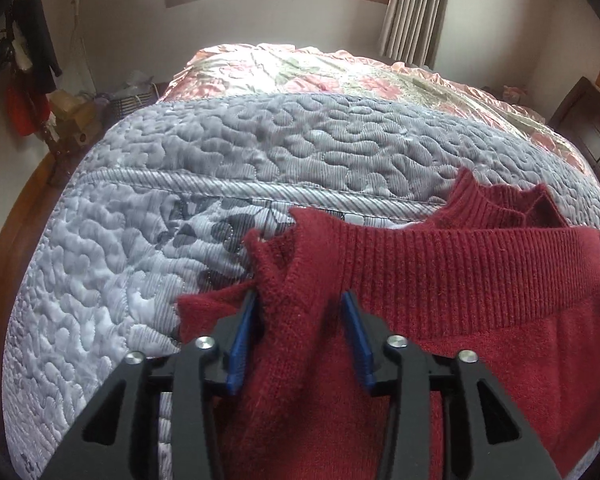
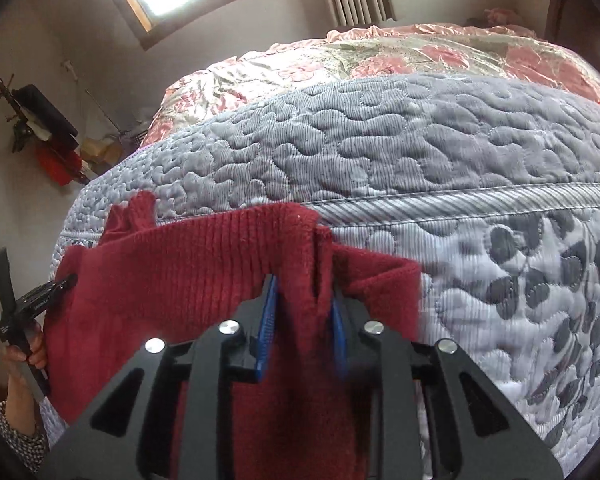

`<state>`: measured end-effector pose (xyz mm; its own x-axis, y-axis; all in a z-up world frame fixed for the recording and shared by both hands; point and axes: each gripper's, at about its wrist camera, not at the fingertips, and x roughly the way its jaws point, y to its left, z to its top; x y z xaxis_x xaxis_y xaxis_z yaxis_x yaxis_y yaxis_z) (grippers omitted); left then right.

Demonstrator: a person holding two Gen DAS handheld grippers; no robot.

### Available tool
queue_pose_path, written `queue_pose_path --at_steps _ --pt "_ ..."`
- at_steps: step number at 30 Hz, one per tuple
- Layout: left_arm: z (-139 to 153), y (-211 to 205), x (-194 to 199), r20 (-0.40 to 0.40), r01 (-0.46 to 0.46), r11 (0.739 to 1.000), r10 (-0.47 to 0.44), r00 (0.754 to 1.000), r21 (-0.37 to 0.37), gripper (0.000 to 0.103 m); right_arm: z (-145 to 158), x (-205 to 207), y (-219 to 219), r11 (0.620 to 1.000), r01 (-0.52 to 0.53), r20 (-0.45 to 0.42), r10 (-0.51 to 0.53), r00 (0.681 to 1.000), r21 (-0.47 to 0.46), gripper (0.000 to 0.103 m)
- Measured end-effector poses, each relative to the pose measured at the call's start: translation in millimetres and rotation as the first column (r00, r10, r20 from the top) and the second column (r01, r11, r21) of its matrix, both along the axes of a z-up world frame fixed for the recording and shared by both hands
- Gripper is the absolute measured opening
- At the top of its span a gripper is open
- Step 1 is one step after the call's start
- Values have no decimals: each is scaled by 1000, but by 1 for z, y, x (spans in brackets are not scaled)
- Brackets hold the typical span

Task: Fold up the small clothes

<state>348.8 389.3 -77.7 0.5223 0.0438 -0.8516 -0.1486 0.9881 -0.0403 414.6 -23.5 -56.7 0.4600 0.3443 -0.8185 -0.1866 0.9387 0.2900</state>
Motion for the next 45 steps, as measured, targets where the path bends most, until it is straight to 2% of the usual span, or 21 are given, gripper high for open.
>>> queue_pose_path --at_steps 1,3,5,8,12,16,18,20,22,23,28,32,36,41,42,44,45 --pt "6 2 -6 7 4 1000 -3 1000 -5 61 8 -8 -5 1000 1 15 -1 1000 -8 45" --pt "19 10 -25 26 14 1000 -13 1000 -27 63 21 -31 -15 1000 -27 41 27 999 -6 50" --pt "27 18 -49 26 20 997 -18 999 -70 69 27 -56 -24 998 -64 38 64 997 -4 50" --pt "28 31 -92 12 15 994 -14 1000 -111 70 26 -105 -39 993 -119 4 119 993 8 51" --pt "24 32 -147 8 15 994 -14 1000 -107 70 16 -162 -46 984 -176 -23 176 984 -19 51" --pt "15 19 -182 -1 31 992 -31 1000 -122 70 3 -187 -47 982 -190 -41 190 981 9 51" --pt "10 7 -188 -7 55 991 -56 998 -122 70 -7 -186 -45 982 -188 -55 188 981 3 50" --pt "3 -2 -188 -11 57 991 -58 998 -119 69 -16 -181 -46 982 -178 -76 183 980 60 40" --pt "-3 -7 -187 -19 50 993 -53 998 -108 68 -21 -178 -44 978 -187 -89 195 977 90 11" --pt "-5 -8 -185 -21 49 994 -51 998 -94 68 -19 -180 -41 975 -205 -84 212 974 84 7" --pt "-6 -6 -178 -33 70 994 -73 997 -82 70 -1 -199 -46 964 -260 -39 262 964 46 5" --pt "-10 -5 -175 -37 70 995 -73 997 -76 71 -23 -195 -56 972 -233 -103 236 966 38 5" --pt "-14 -10 -175 -30 82 996 -83 996 -39 71 -42 -192 -59 974 -217 -114 223 968 62 6" --pt "-14 -10 -178 -11 86 995 -87 996 -40 73 -38 -194 -57 975 -216 -97 219 971 45 5" --pt "-12 -10 -180 -5 84 995 -85 996 -47 74 -31 -196 -57 976 -214 -78 217 973 40 7" --pt "-7 -9 -185 10 83 994 -83 997 -78 83 -17 -199 -56 981 -193 -43 194 980 31 16" --pt "-3 -10 -188 23 80 993 -78 997 -92 85 -8 -200 -58 986 -167 -22 167 986 20 31"
